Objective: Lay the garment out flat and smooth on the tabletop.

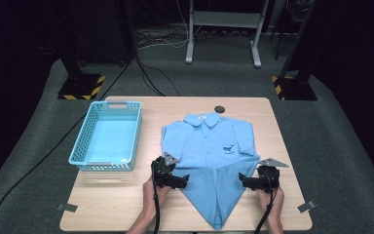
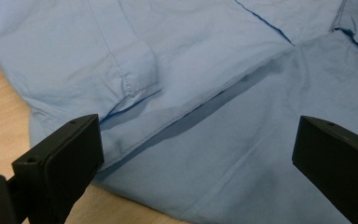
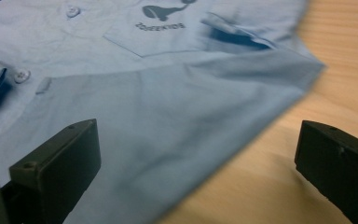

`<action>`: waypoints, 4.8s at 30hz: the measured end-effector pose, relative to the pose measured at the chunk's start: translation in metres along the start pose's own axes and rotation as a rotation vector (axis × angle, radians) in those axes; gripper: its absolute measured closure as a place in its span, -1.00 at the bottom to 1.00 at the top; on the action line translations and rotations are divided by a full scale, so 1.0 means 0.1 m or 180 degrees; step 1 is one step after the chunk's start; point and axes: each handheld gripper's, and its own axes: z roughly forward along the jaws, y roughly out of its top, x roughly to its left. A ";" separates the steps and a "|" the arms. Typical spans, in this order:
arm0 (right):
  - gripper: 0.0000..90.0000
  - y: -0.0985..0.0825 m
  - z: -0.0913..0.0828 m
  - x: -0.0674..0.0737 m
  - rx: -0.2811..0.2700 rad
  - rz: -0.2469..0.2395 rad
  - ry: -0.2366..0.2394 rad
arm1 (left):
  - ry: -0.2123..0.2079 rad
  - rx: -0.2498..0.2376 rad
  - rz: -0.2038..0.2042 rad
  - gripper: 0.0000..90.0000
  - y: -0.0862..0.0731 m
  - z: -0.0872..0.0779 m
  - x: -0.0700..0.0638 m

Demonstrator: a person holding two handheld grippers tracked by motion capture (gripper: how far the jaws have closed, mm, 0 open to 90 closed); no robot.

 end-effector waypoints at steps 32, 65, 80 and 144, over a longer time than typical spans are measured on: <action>-1.00 -0.20 -0.07 0.33 0.0151 -0.0233 -0.0317 | 0.0016 0.0028 0.0322 -0.96 -0.08 0.08 -0.36; -0.02 0.59 0.44 -0.09 0.0389 -0.0396 -0.0347 | -0.0019 0.0047 0.0342 -0.99 -0.08 0.08 -0.35; 0.92 0.56 0.40 -0.13 0.0161 -0.0319 -0.0418 | -0.0021 0.0048 0.0340 -0.99 -0.08 0.08 -0.35; -1.00 0.20 0.26 -0.16 0.0140 -0.0204 -0.0362 | -0.0010 0.0041 0.0336 -0.99 -0.08 0.08 -0.36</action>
